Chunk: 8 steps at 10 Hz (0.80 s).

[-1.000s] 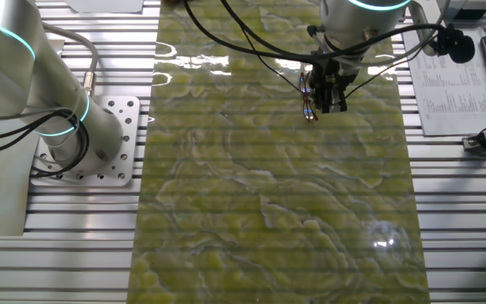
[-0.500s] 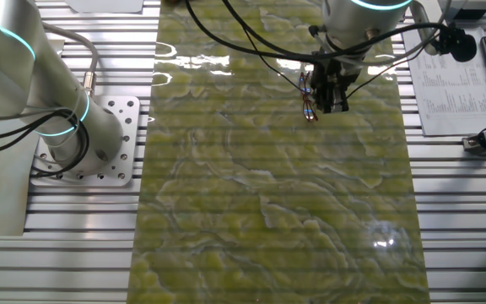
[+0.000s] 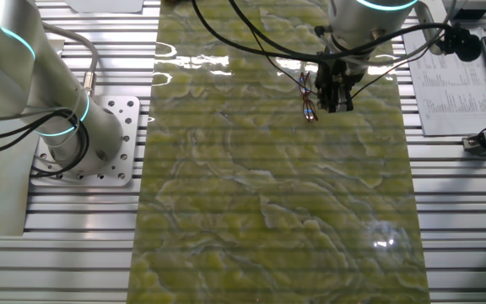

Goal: Unfold the leg of the glasses (with one hand)

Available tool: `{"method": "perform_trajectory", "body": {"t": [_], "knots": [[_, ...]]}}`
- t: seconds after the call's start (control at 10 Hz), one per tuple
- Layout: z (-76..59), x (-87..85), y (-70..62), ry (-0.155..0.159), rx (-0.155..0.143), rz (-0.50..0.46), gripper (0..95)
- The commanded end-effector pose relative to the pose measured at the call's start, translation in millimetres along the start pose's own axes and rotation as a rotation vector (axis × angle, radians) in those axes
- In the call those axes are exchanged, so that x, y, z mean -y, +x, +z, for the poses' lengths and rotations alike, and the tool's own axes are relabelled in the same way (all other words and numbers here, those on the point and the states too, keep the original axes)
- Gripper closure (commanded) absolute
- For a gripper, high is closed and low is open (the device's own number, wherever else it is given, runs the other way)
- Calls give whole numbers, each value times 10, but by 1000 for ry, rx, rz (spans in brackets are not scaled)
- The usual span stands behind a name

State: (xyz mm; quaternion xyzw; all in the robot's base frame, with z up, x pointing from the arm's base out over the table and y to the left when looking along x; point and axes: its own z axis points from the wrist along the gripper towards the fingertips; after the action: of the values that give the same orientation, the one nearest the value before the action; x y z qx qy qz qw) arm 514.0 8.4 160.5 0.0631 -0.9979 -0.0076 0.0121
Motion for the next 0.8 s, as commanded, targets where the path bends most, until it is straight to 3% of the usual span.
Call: {"method": "perform_trajectory", "body": {"t": [0.1,0.5,0.8], "knots": [[43,-66,-24,0,1,-9,950],[240,-264,-87,1,-1,-51,950],[360,-290,-136,0,1,-115,950]]}}
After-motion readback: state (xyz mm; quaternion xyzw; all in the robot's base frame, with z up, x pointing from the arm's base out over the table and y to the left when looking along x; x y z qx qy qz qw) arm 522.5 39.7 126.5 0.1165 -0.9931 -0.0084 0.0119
